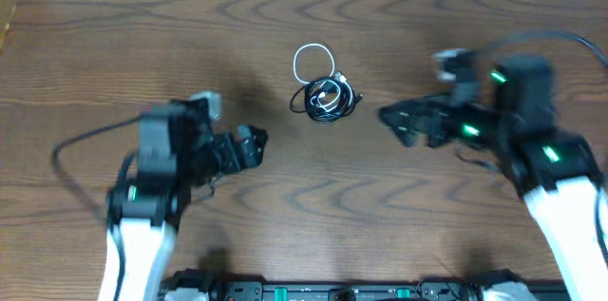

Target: Untangle cables

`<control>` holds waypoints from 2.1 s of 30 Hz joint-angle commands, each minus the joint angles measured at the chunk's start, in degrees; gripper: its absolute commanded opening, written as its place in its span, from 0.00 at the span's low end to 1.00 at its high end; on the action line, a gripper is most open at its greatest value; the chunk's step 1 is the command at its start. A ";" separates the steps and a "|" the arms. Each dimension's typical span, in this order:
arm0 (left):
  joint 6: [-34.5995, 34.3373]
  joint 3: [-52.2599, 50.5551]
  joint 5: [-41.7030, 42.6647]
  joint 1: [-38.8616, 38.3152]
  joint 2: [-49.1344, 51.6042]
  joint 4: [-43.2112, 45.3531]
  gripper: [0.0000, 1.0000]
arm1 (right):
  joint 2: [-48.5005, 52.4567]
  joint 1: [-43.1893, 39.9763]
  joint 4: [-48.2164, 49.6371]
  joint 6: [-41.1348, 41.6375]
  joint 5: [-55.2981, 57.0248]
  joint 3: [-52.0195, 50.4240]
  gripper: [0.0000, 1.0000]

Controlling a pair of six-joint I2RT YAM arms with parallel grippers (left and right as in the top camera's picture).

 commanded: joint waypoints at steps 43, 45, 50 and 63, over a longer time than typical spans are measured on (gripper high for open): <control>-0.83 4.33 13.07 -0.13 25.24 -0.50 0.98 | 55.56 9.62 0.31 2.27 20.26 32.33 0.44; -0.81 4.33 13.07 -0.13 25.24 -0.50 0.98 | 57.00 9.77 0.70 2.25 19.28 32.35 0.41; -0.83 4.33 13.05 -0.13 25.24 0.07 0.98 | 58.27 10.08 1.09 2.23 18.64 32.33 0.40; -0.81 4.33 13.05 -0.13 25.24 0.37 0.98 | 60.19 10.51 2.10 2.05 19.06 32.26 0.09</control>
